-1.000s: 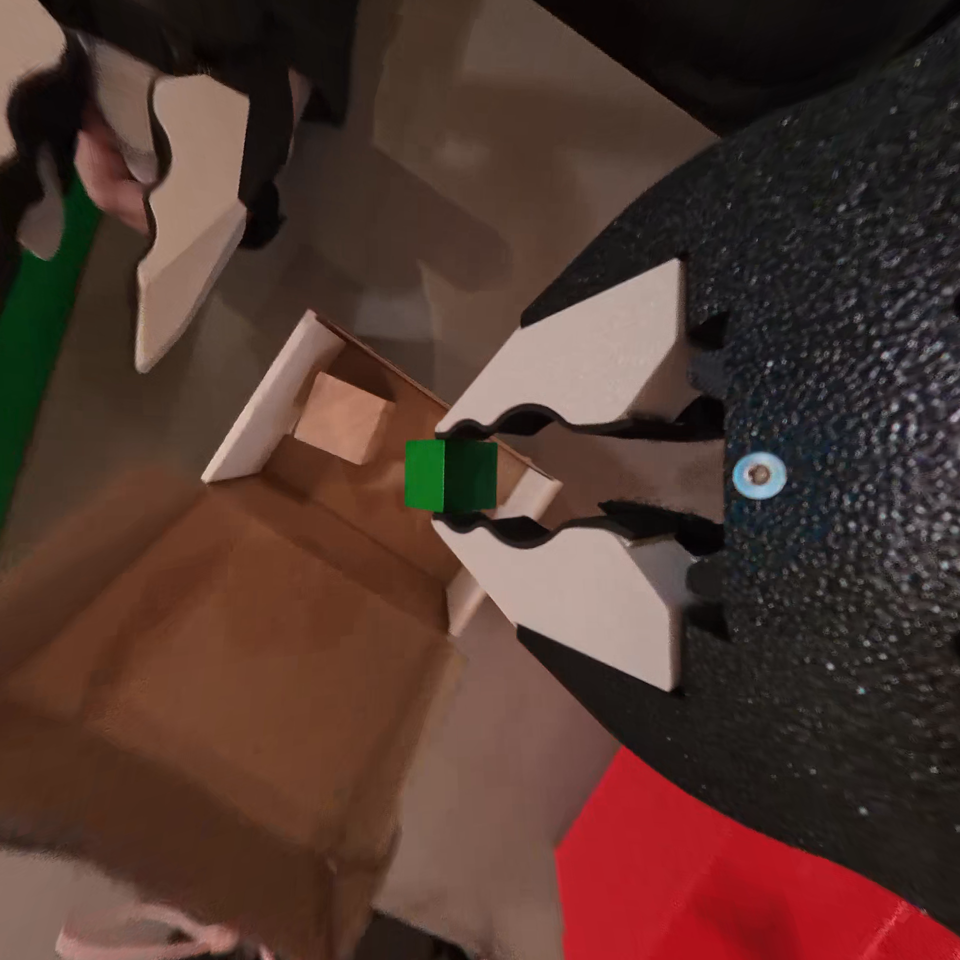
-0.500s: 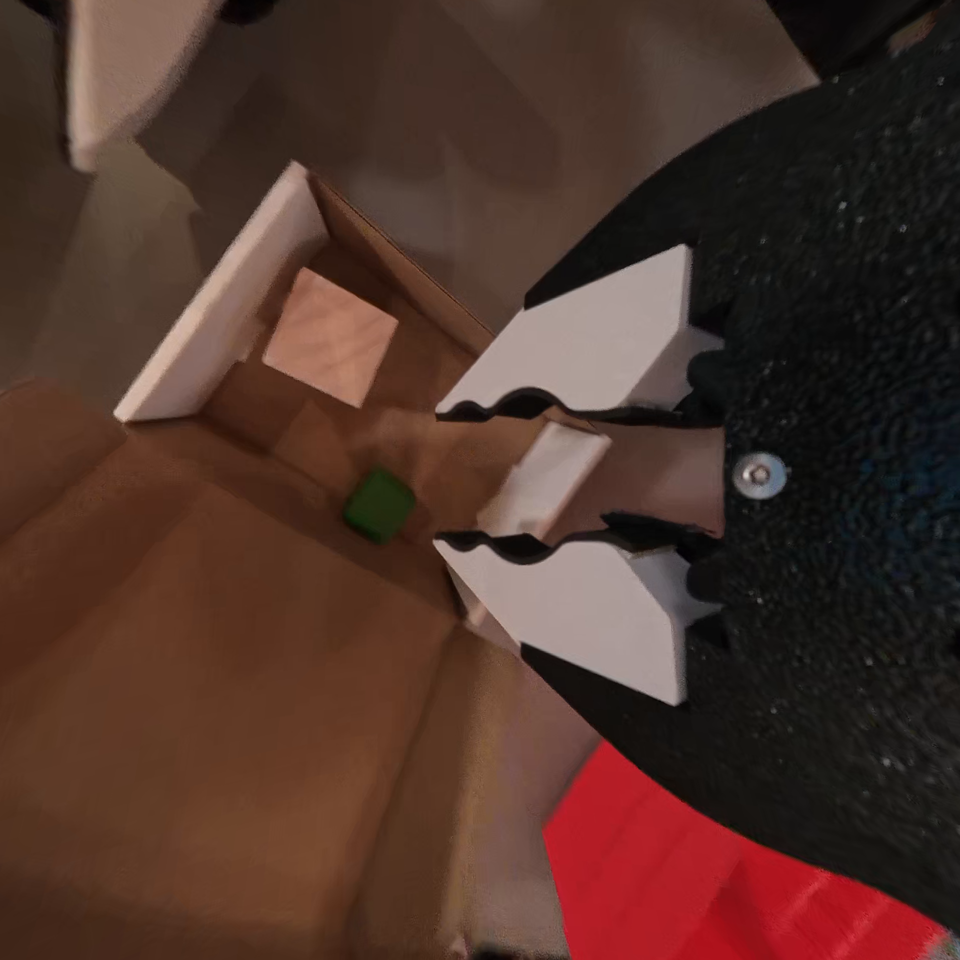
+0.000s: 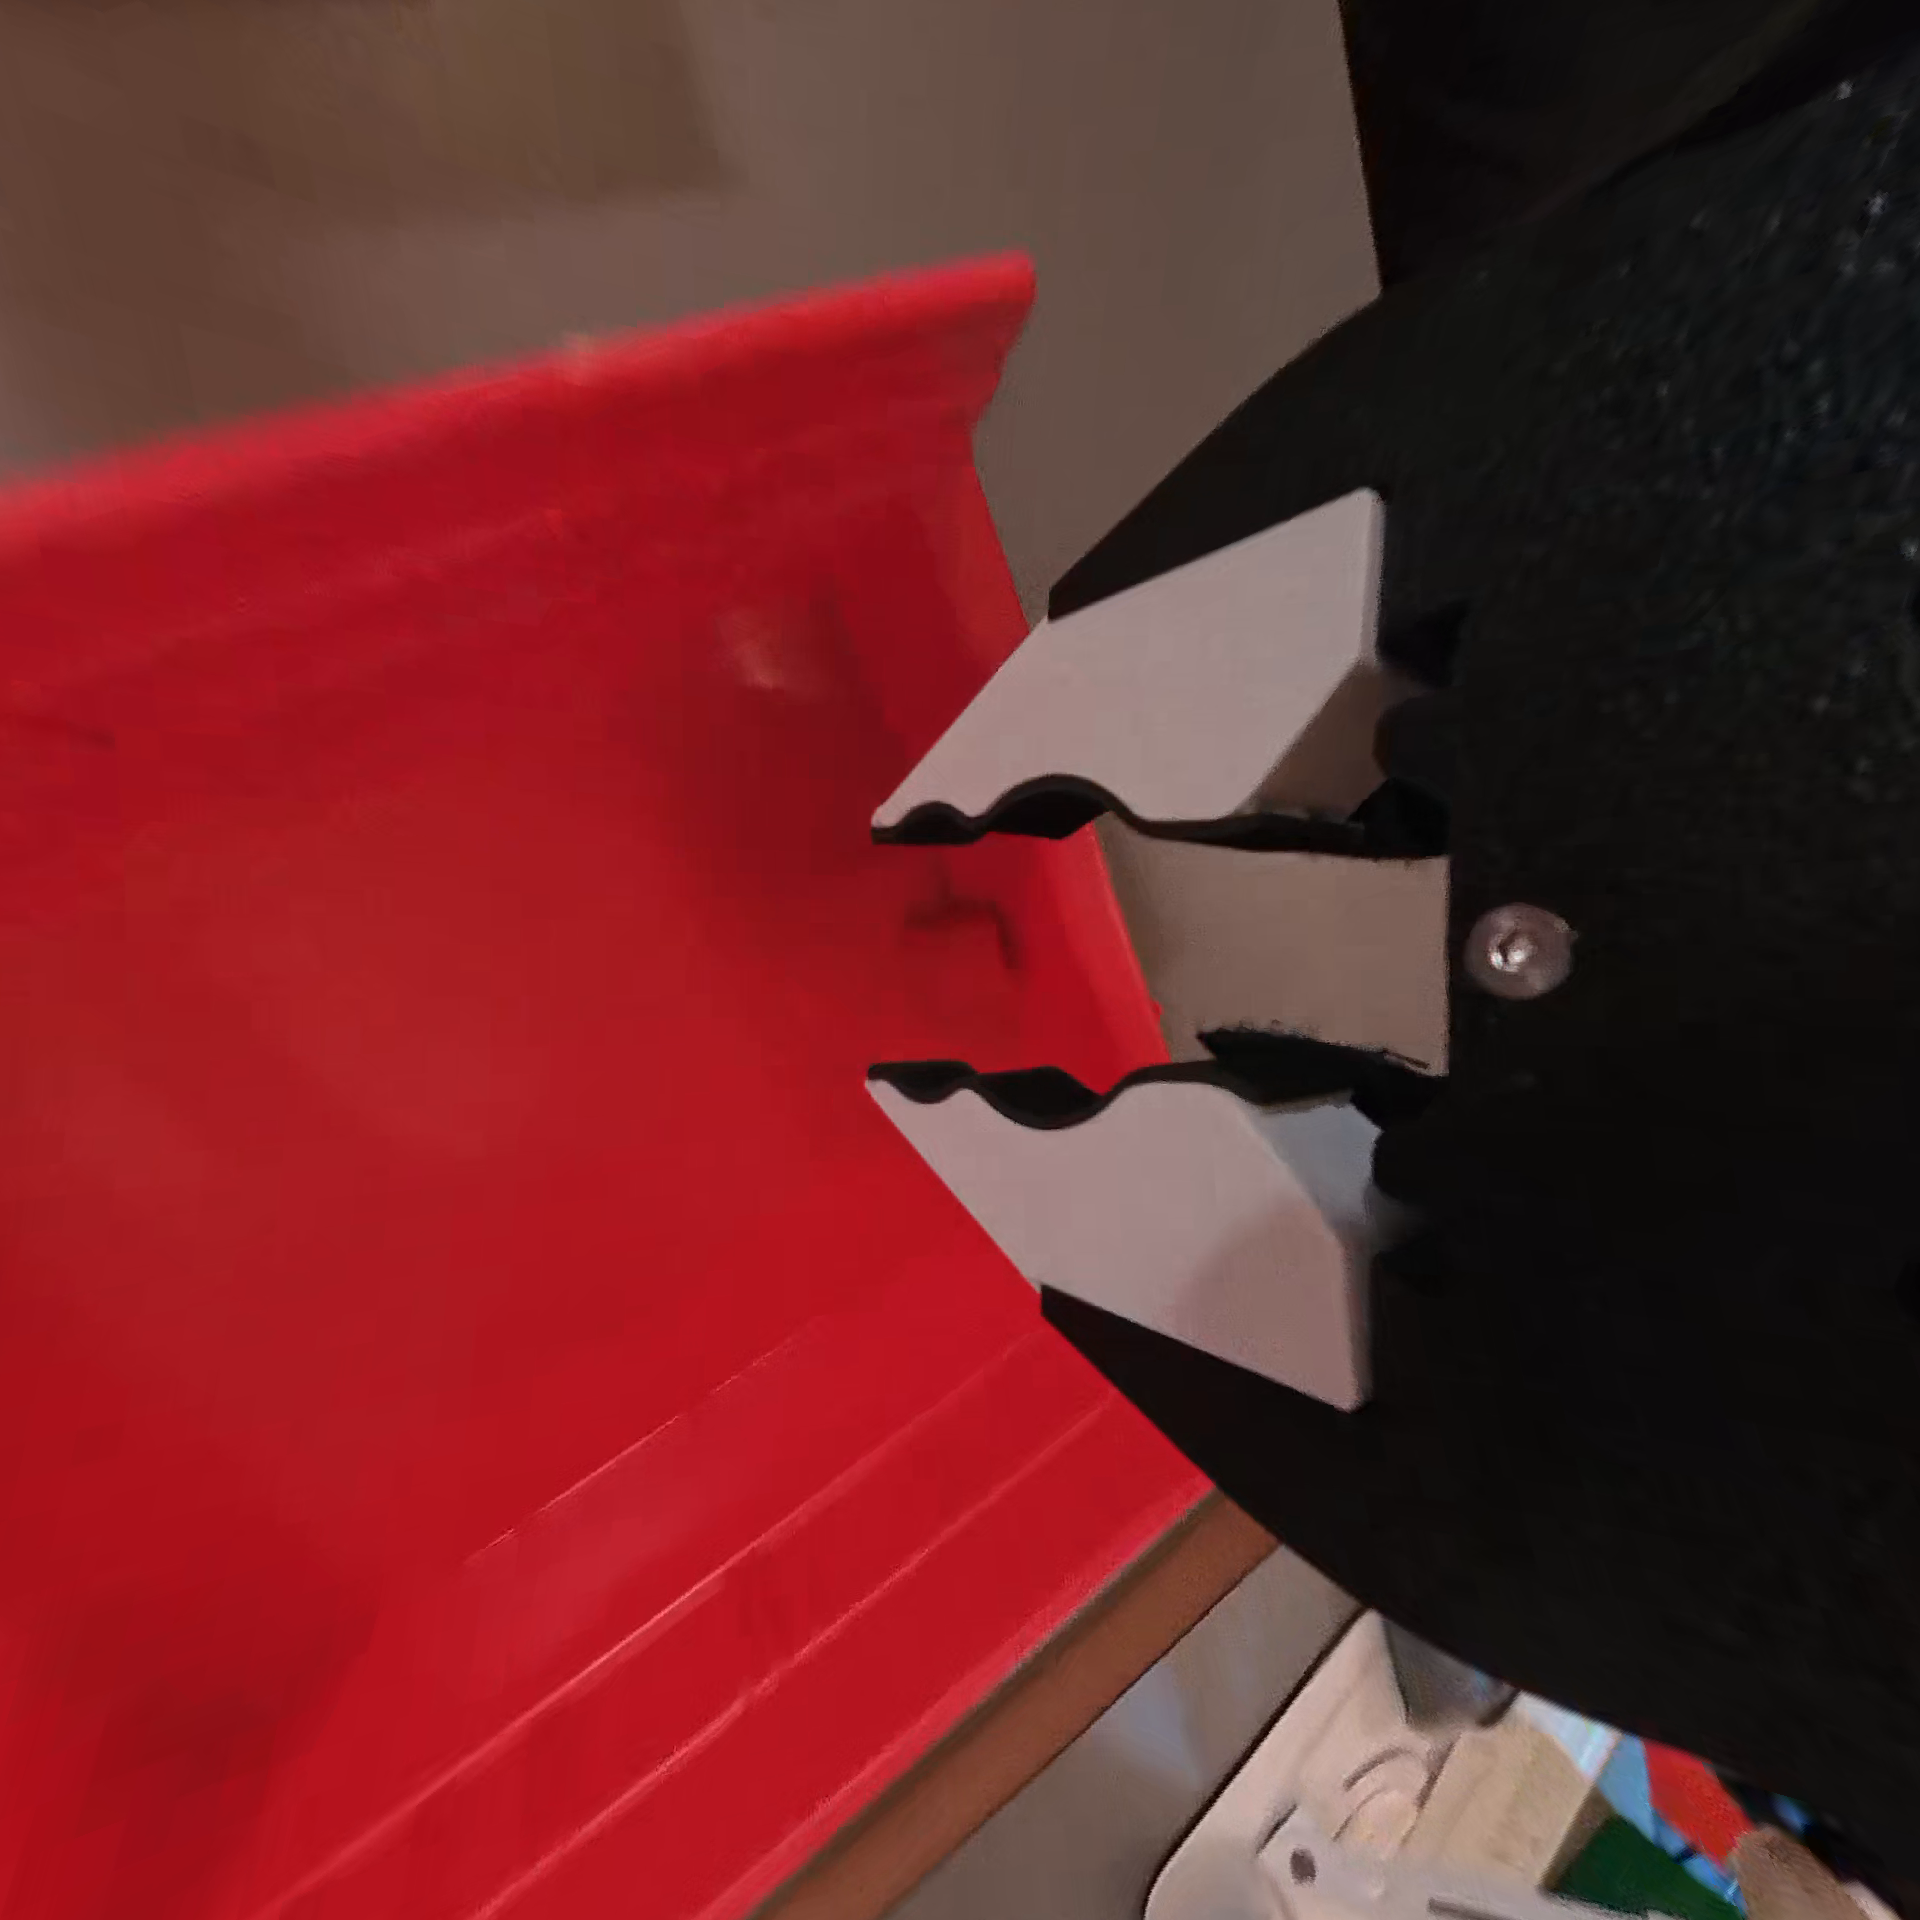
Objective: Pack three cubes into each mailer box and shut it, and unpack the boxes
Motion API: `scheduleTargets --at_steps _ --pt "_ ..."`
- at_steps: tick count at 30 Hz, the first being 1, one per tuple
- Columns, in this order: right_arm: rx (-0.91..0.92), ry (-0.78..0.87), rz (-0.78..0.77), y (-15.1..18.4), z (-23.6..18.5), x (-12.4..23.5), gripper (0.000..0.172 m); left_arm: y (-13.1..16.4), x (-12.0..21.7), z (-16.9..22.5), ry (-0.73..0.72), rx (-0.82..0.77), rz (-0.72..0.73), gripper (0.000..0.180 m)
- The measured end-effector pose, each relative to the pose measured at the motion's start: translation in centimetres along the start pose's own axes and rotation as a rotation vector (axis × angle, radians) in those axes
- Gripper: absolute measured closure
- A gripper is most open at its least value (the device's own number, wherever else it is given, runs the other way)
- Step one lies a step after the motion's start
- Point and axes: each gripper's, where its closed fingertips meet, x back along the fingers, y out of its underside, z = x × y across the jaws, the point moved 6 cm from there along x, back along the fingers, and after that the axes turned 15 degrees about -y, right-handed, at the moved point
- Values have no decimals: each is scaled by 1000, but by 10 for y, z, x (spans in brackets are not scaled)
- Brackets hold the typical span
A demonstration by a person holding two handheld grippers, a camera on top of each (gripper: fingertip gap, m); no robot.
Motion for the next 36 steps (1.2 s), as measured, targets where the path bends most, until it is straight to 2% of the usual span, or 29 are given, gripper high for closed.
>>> scheduleTargets --at_steps 1,5,9,11,16,20,24,27,29,31,34,36 --pt "-2 0 0 0 0 1 144 6 -8 -2 20 15 -34 137" --pt "5 -10 -3 0 -2 1 144 23 -31 -1 146 88 -182 119" --pt "9 -19 -13 1 -3 -1 144 28 -49 0 215 118 -274 116" --pt "3 -19 -14 2 -2 -2 144 30 -57 2 227 120 -309 123" --pt "-12 -21 -15 4 -1 -3 144 32 -63 4 221 71 -348 160" --pt "-10 -27 -14 3 -2 -3 144 29 -56 3 230 25 -332 160" --pt "-6 -28 -11 2 -3 -4 144 7 -26 -6 239 58 -166 160" --pt "0 -26 -5 1 -3 -4 144 -27 26 1 279 104 154 160" --pt "5 -25 -3 0 -3 -4 144 -48 72 30 398 85 405 161" --pt "7 -24 -3 0 -3 -4 144 -63 108 70 471 -4 570 160" --pt "2 -11 -5 1 -1 -3 144 -83 129 132 441 -191 633 160" --pt "-1 -1 -1 0 1 -1 144 -96 127 167 392 -314 597 160"
